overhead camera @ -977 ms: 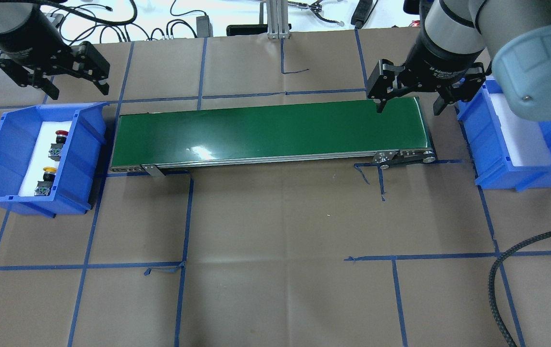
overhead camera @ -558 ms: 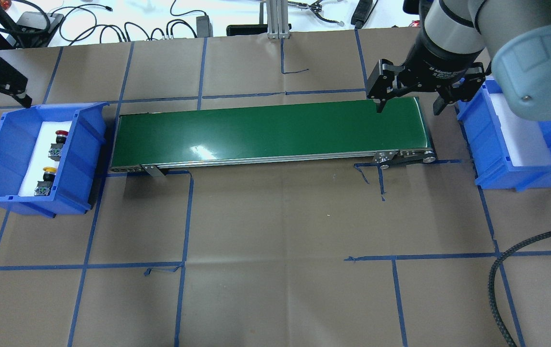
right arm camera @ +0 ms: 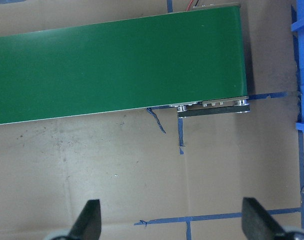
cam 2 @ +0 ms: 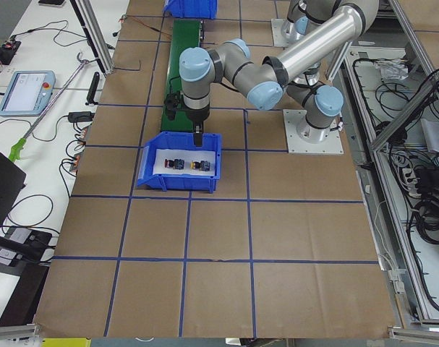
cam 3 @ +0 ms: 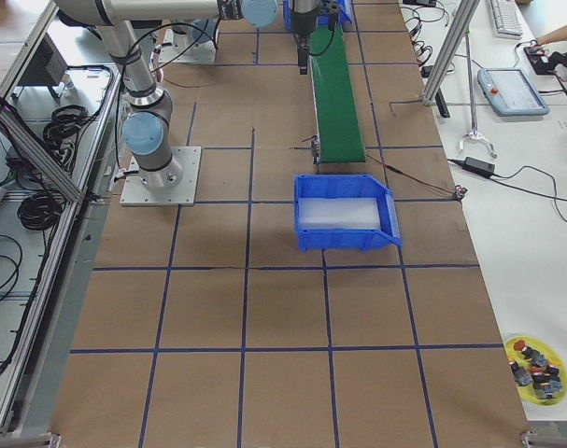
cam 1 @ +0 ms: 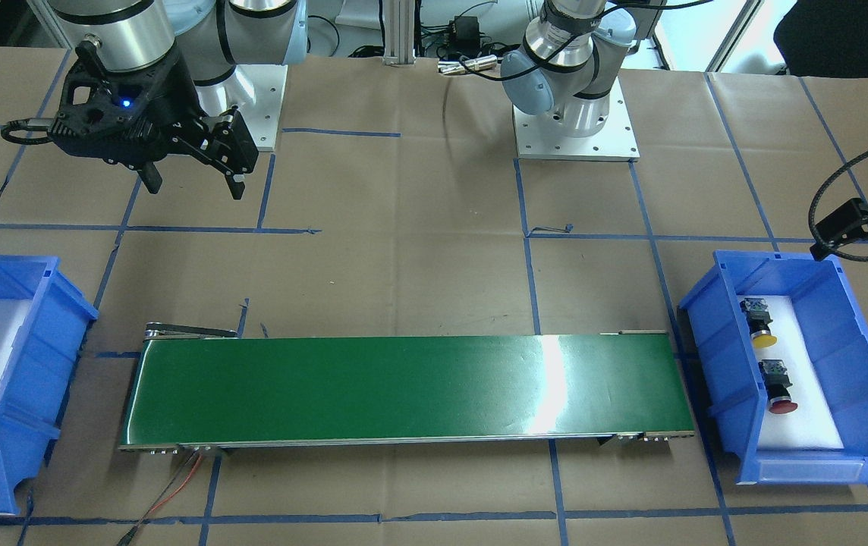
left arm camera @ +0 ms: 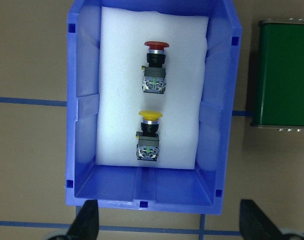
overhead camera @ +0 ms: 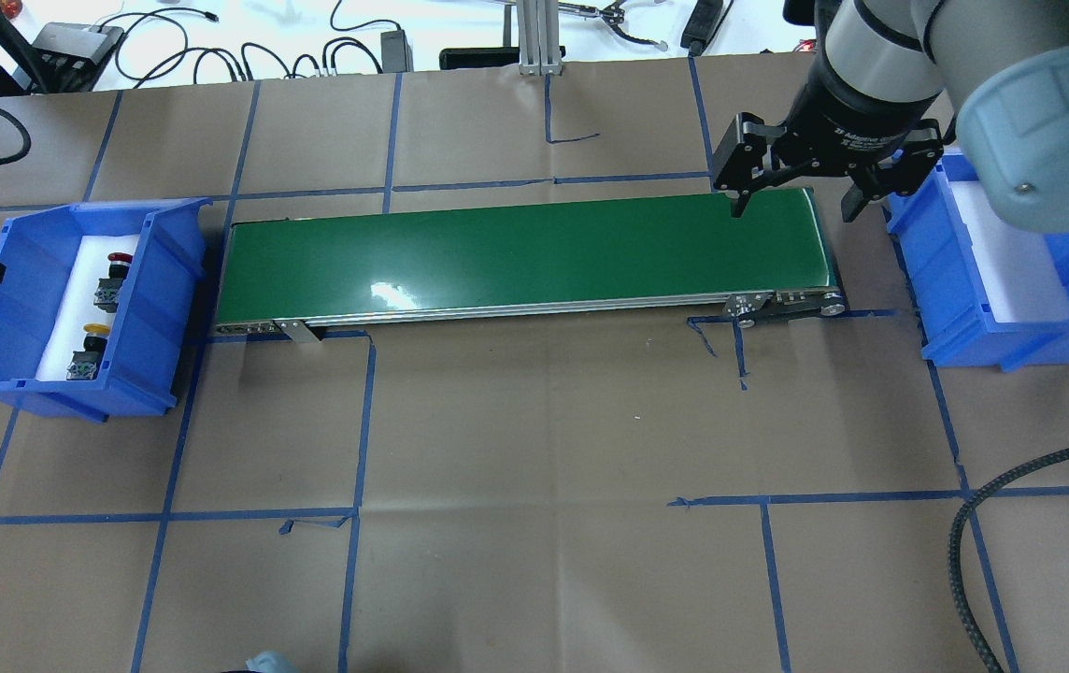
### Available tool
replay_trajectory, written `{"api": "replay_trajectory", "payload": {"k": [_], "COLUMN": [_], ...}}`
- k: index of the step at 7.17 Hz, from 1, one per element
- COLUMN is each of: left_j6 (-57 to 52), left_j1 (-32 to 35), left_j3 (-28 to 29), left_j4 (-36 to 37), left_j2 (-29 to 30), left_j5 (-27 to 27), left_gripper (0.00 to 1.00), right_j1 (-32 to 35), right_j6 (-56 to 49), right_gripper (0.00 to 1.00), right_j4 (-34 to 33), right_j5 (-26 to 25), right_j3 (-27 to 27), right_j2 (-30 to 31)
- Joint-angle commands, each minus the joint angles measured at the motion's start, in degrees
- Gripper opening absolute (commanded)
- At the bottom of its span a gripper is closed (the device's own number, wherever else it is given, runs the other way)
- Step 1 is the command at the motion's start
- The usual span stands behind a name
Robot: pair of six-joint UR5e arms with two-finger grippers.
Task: Transport two buttons from left to right
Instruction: 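Lower the left gripper and grasp the yellow-capped button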
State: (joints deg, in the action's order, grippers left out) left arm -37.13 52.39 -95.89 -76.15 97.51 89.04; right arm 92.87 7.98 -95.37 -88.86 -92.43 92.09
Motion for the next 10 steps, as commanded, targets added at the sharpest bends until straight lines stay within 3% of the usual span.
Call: {"api": "replay_trajectory", "payload": {"k": [1,5,10], "left_j6": [-5.6,-7.6,-7.6], "left_j1": [-0.5,-0.7,-0.6], "left_j3": [-5.9,-12.5,-17.8], "left_j4": [8.0,22.9,32.6], "left_j2": [1.3,7.0,11.5], "left_j5": [-0.7,-0.9,-2.6], "left_gripper": [0.99,0.99,0.99], "right_j1": [0.0,-0.5,-0.5], "right_j6": [0.0,-0.1,-0.1], "right_gripper": [1.0,1.0,1.0], "right_j4": [0.1,1.0,1.0], "right_j5": [0.2,0.1,0.1], "right_j3": [0.1,0.2,0.0], "right_j2": [0.0,0.2,0.0]}}
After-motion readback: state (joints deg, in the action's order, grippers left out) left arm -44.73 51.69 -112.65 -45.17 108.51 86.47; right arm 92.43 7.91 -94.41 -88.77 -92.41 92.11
